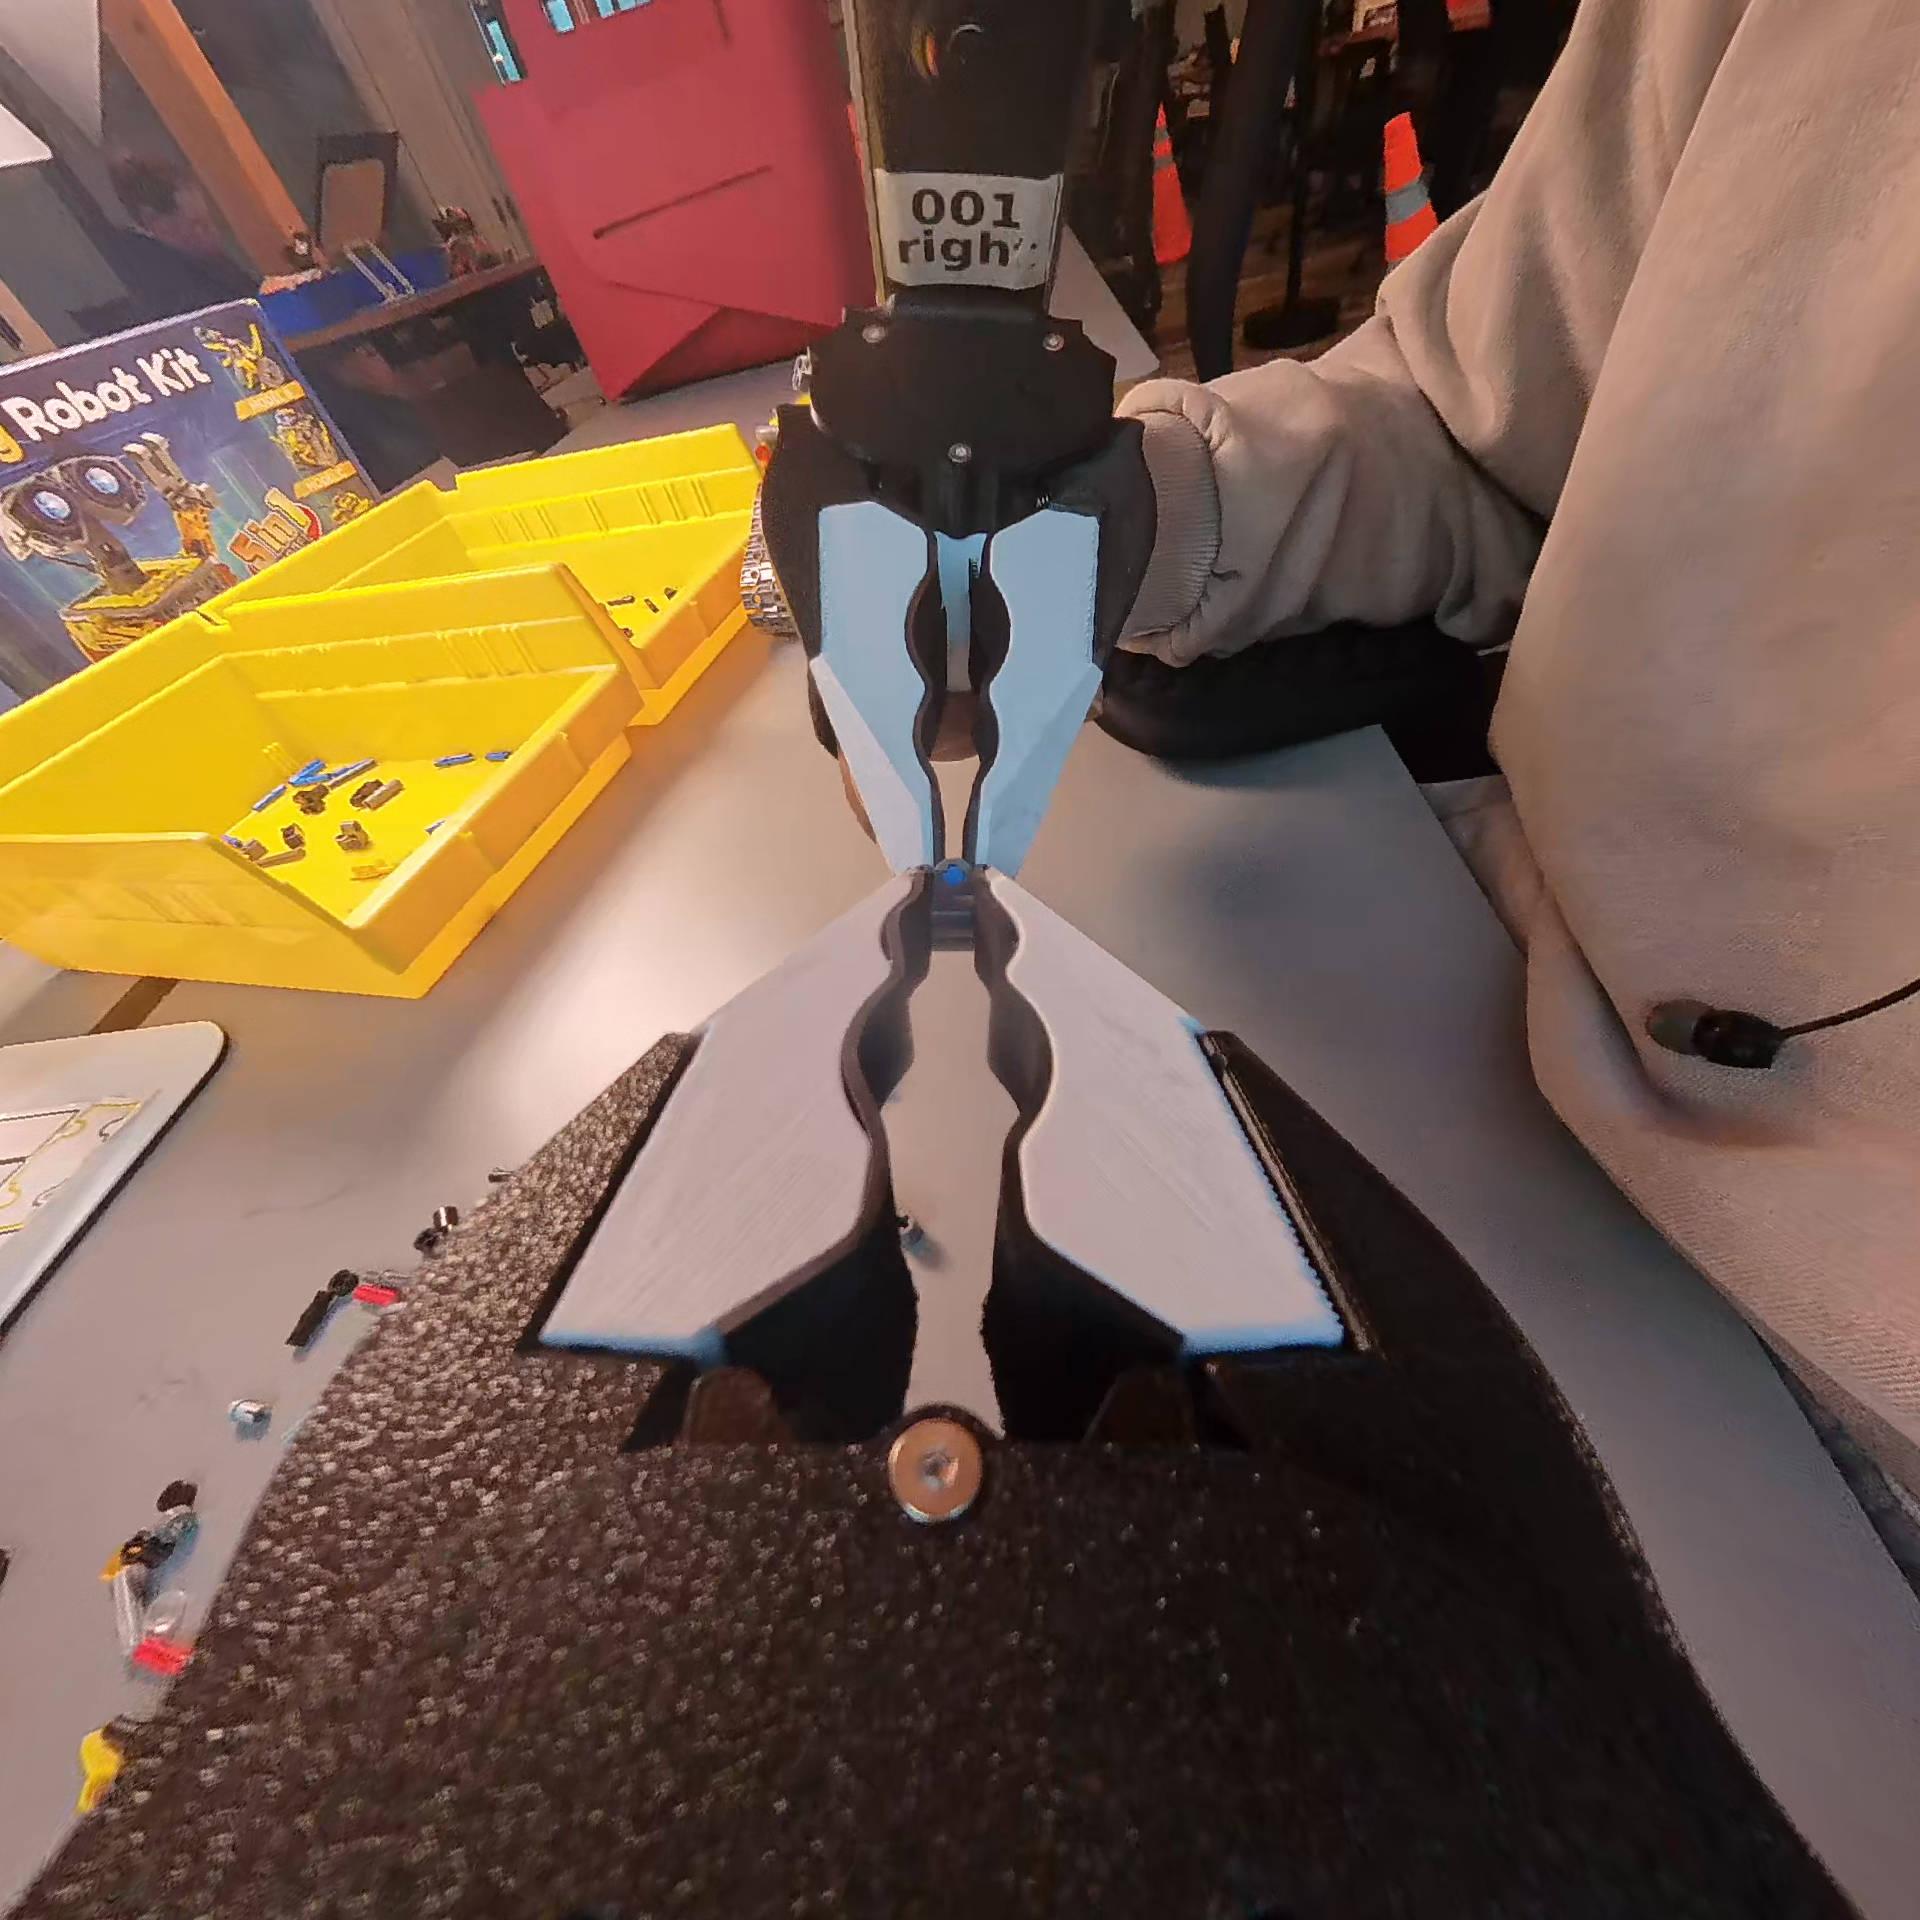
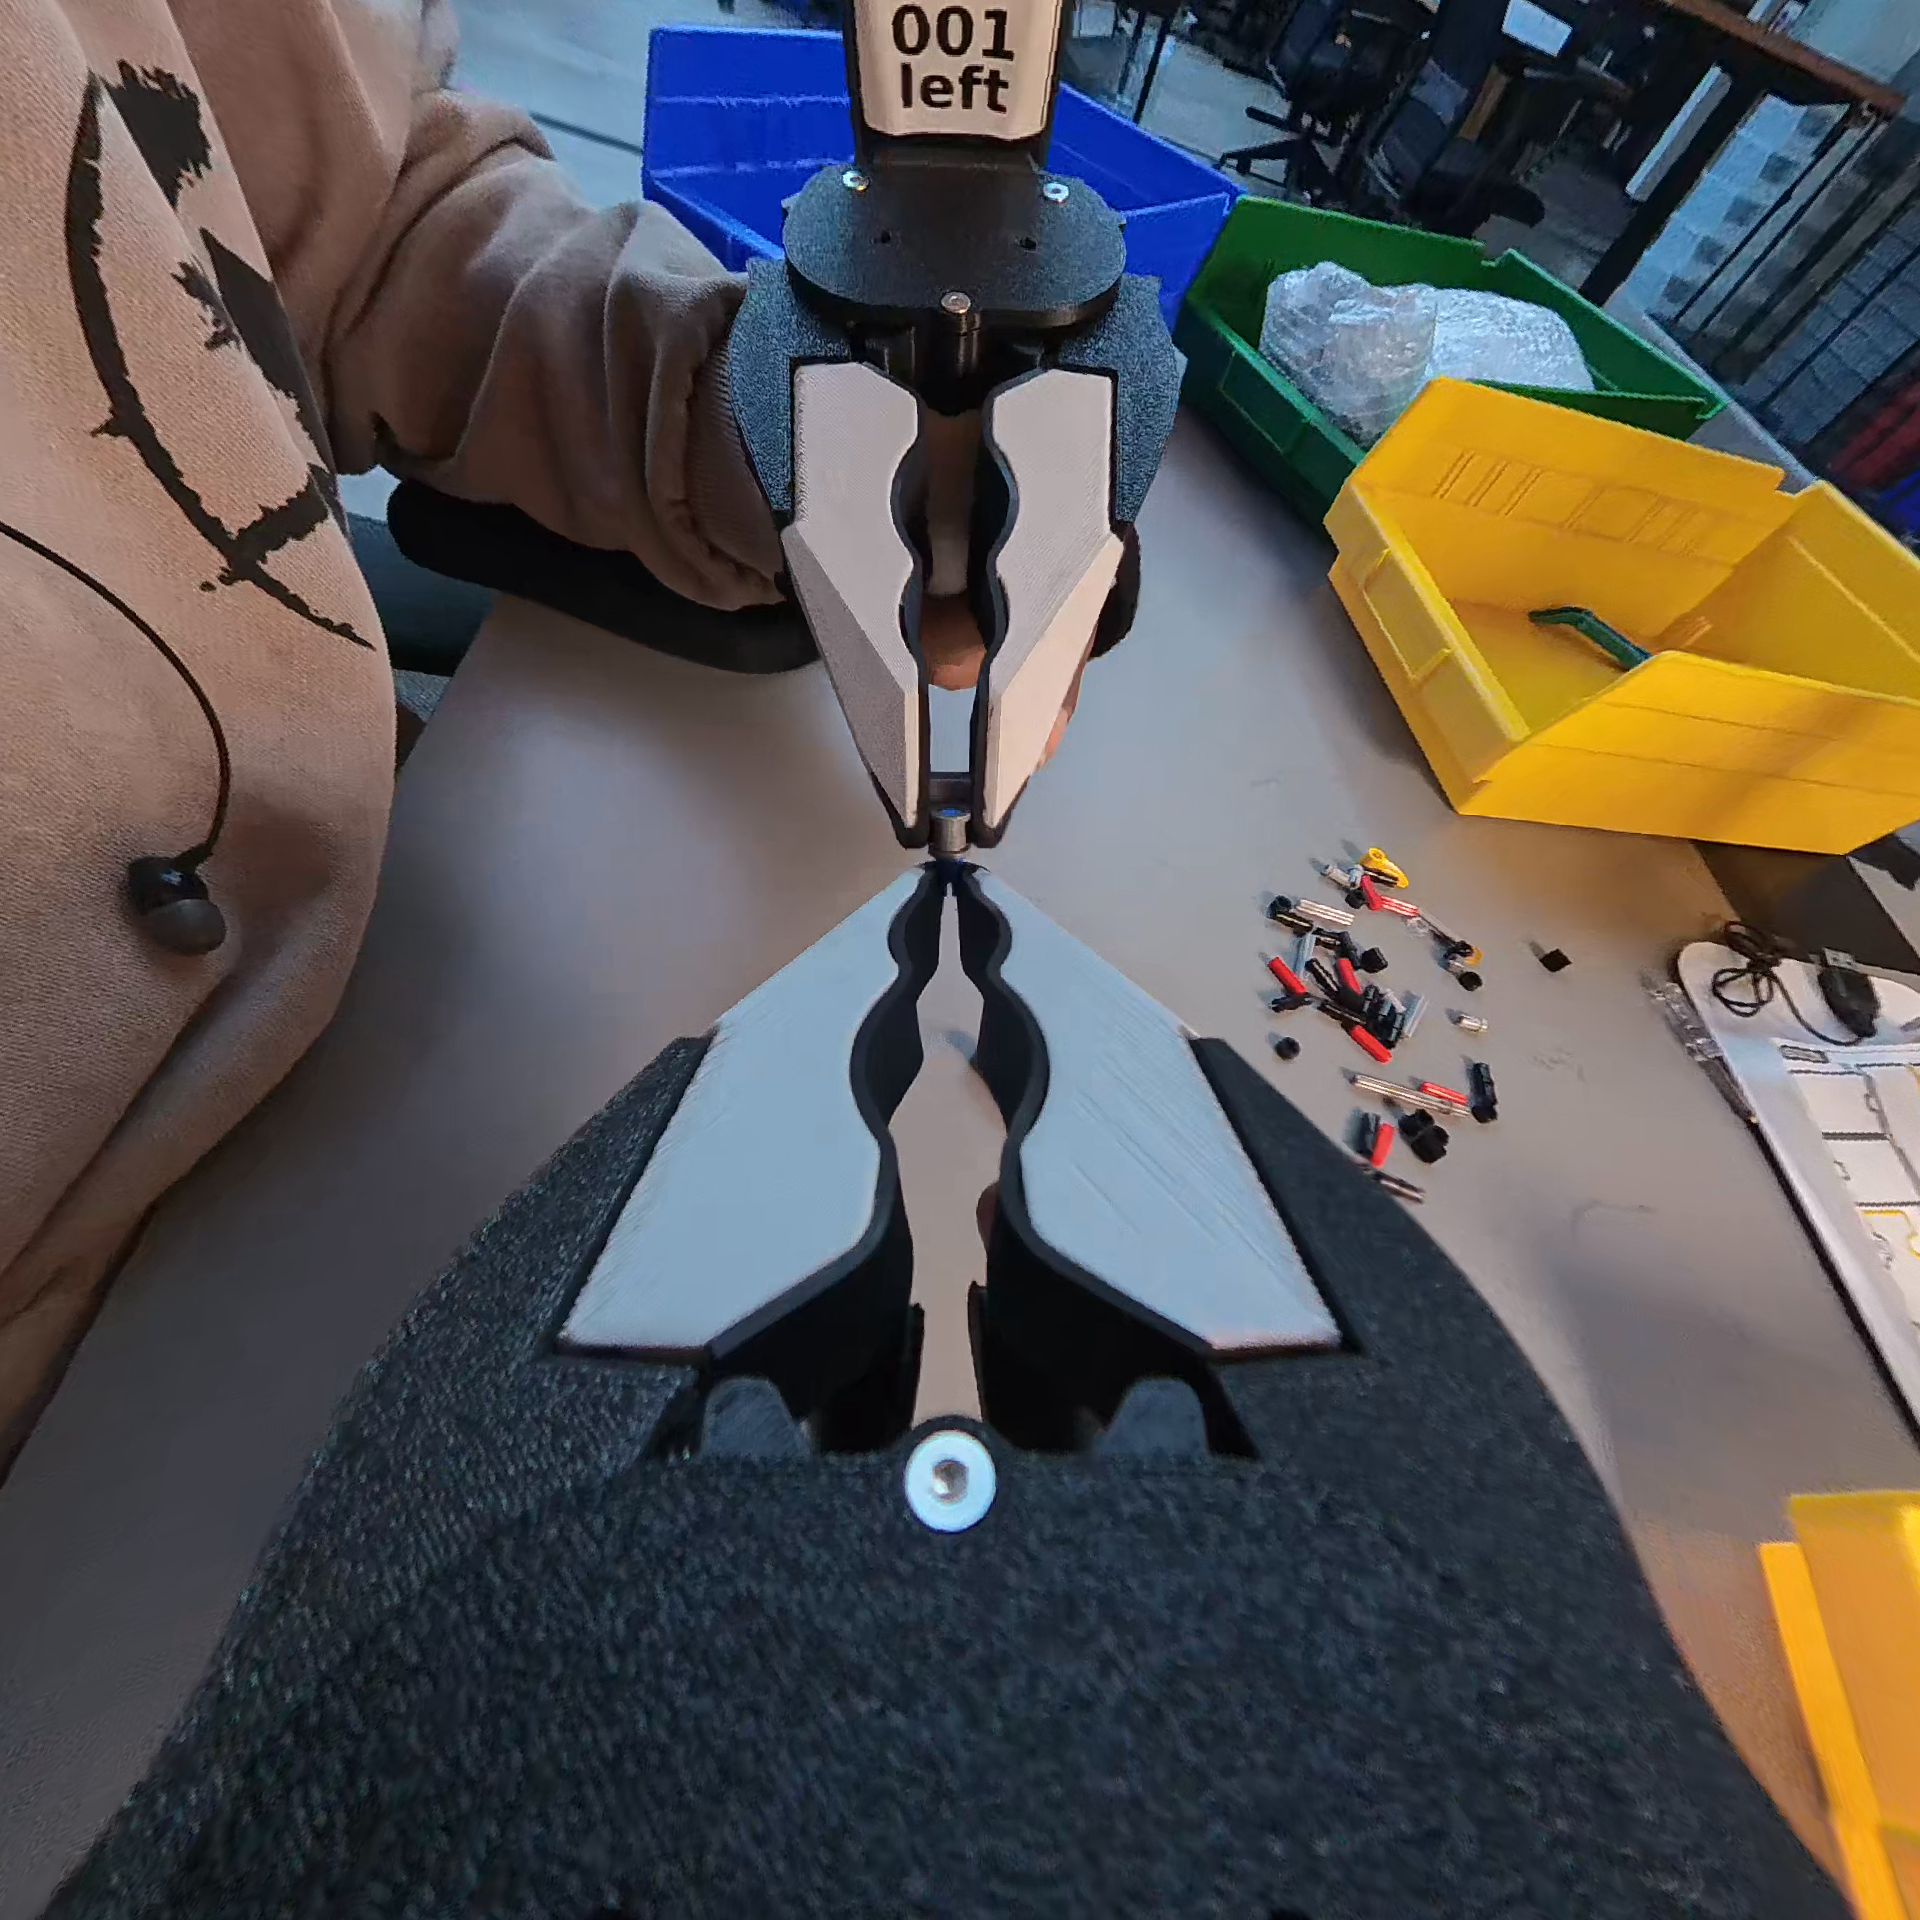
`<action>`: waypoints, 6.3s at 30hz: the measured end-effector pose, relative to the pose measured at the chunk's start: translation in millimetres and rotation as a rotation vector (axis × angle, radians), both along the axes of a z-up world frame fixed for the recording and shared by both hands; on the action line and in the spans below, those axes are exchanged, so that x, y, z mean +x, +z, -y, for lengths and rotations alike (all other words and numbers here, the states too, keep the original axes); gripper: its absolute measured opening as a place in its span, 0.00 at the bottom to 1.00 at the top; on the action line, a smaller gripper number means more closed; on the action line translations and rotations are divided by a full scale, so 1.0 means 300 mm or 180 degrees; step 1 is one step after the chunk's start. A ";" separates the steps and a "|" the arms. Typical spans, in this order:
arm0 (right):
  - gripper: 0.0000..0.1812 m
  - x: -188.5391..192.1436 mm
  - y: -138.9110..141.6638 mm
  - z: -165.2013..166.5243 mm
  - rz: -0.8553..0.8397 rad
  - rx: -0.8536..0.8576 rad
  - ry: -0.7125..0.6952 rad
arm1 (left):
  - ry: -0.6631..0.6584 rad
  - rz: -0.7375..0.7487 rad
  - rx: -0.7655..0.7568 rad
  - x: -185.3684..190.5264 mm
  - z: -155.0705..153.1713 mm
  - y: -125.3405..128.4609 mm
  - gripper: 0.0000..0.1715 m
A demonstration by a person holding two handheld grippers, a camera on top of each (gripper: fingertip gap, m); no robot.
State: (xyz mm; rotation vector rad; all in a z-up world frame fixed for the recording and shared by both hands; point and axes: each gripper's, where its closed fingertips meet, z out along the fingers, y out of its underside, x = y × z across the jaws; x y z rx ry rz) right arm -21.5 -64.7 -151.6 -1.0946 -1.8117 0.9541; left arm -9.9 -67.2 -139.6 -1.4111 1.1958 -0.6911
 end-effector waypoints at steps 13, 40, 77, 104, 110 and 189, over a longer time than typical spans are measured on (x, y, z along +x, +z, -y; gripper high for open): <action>0.01 -0.012 -0.038 0.032 -0.0014 -0.0530 0.0116 | -0.0185 0.0294 -0.0244 0.022 0.009 0.009 0.03; 0.14 -0.034 0.077 -0.064 -0.0693 -0.1552 -0.0256 | -0.0091 0.1724 -0.1032 -0.051 -0.107 0.130 0.04; 0.01 0.003 -0.149 -0.053 0.0409 0.0550 -0.0154 | 0.0065 -0.0979 -0.0067 -0.016 -0.048 -0.194 0.04; 0.00 -0.002 -0.136 -0.017 0.0402 0.0091 -0.0109 | -0.0061 -0.0323 -0.0408 0.023 -0.026 -0.099 0.01; 0.00 -0.014 -0.231 0.053 0.0665 0.0301 0.0118 | -0.0132 0.0682 0.0083 -0.001 -0.035 0.246 0.03; 0.02 0.023 0.120 -0.022 -0.0837 -0.0845 0.0054 | -0.0205 0.0696 -0.0512 0.039 -0.029 0.046 0.04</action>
